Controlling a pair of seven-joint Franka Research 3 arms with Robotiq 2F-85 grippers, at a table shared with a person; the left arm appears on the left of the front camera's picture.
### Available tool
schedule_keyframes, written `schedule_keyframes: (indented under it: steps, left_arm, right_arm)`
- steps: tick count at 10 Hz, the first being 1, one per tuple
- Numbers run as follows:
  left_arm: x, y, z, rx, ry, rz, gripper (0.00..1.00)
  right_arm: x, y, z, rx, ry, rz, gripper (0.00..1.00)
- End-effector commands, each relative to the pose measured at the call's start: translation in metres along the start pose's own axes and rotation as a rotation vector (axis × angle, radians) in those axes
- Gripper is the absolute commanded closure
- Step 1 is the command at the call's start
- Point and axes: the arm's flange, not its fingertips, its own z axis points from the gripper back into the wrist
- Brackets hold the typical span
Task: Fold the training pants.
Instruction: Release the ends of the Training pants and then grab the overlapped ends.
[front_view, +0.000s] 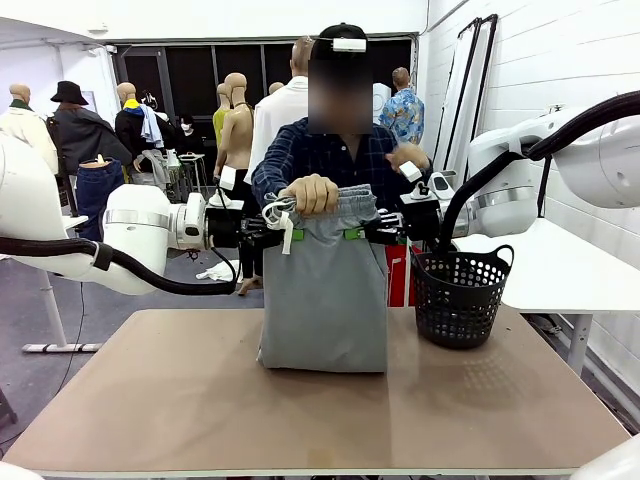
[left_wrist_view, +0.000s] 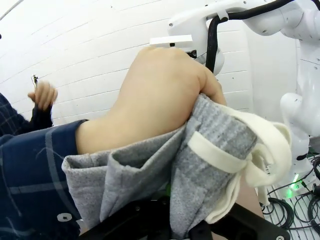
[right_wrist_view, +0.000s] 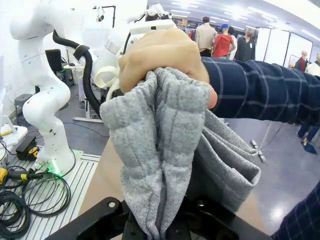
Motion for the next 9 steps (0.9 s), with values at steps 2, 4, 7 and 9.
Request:
schedule_keyframes:
  steps: [2,4,7,9]
  left_arm:
    - [-0.002,-0.0017,0.0016,0.018,-0.023,-0.012,1.0]
    - [-0.002,-0.0017,0.0016,0.018,-0.023,-0.012,1.0]
    - [-0.002,-0.0017,0.0016,0.018,-0.023,-0.012,1.0]
    - [-0.002,-0.0017,0.0016,0.018,-0.023,-0.012,1.0]
  right_arm:
    - [0.0017,0.0005,-0.0004,0.004,-0.003,0.001,1.0]
    - [0.0017,0.0005,-0.0004,0.004,-0.003,0.001,1.0]
    - [0.0017,0.0005,-0.0004,0.004,-0.003,0.001,1.0]
    - [0.0017,0.0005,-0.0004,0.004,-0.003,0.001,1.0]
